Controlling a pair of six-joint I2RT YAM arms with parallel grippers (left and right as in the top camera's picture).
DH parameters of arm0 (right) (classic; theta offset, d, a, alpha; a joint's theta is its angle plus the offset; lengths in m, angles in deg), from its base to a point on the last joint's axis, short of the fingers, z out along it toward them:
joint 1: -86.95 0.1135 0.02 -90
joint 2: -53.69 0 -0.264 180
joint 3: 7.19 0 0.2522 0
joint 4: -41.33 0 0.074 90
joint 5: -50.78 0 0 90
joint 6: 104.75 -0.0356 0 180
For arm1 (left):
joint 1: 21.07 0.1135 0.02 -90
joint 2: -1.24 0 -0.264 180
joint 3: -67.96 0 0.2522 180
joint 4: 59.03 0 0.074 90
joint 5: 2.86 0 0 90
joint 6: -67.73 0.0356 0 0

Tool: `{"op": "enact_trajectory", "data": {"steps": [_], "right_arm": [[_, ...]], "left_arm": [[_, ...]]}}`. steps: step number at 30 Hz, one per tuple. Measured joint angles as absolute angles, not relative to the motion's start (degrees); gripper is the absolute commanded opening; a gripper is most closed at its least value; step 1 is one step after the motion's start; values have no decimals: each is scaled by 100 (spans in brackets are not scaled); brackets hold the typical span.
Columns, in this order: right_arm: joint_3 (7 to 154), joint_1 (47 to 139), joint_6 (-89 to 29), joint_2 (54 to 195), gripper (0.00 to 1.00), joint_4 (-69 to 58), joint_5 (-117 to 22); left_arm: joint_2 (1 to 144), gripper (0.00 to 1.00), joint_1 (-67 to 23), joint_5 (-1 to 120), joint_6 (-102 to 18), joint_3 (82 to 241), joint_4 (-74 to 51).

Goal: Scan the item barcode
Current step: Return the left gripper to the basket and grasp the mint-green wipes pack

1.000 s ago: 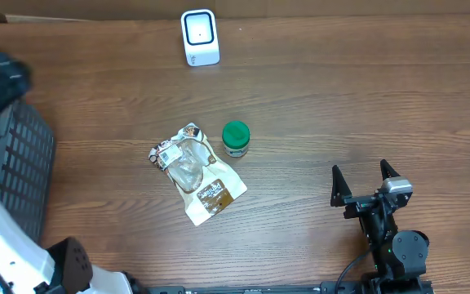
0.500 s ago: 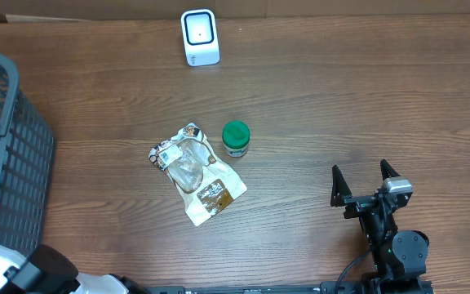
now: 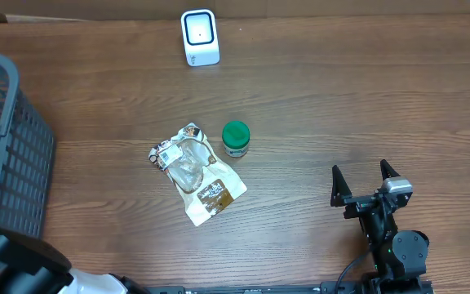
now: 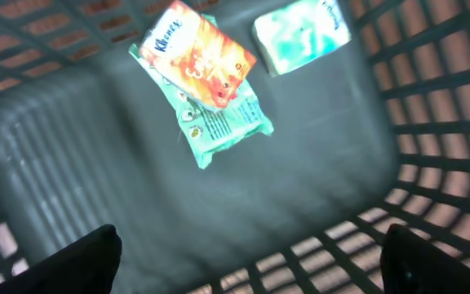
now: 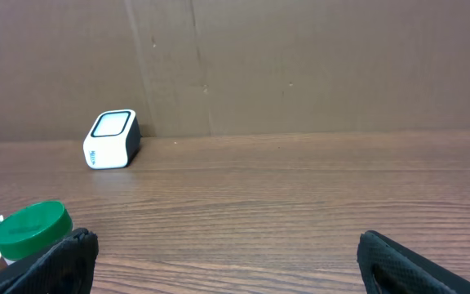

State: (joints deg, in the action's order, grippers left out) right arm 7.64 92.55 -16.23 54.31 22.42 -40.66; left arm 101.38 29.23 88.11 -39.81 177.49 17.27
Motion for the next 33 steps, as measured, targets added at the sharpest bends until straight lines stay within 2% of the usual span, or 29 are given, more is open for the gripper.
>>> {"op": "enact_trajectory", "data": {"steps": [6,25,28,29,30,31,33], "right_arm": [[764,9258,-1625,5431,100,2240,-4068],[764,9255,-1623,5431,100,2242,-4068],[764,9255,-1625,5431,100,2245,-4070],[764,9255,-1623,5431,100,2242,-4068],[764,9255,-1625,5431,100,2242,-4068],[764,9255,-1623,5431,100,2242,-4066],[764,9255,-1625,5431,100,2242,-4068]], "left_arm": [[10807,76,2923,8940,-3577,17655,1399],[12136,75,2923,9261,-3424,17646,394],[12243,64,2923,9283,-3424,17646,269],[12304,54,2923,9285,-3404,17646,245],[12337,35,2921,9309,-3391,17644,241],[12367,31,2923,9340,-3398,17646,234],[12374,13,2921,9368,-3400,17646,217]]}}
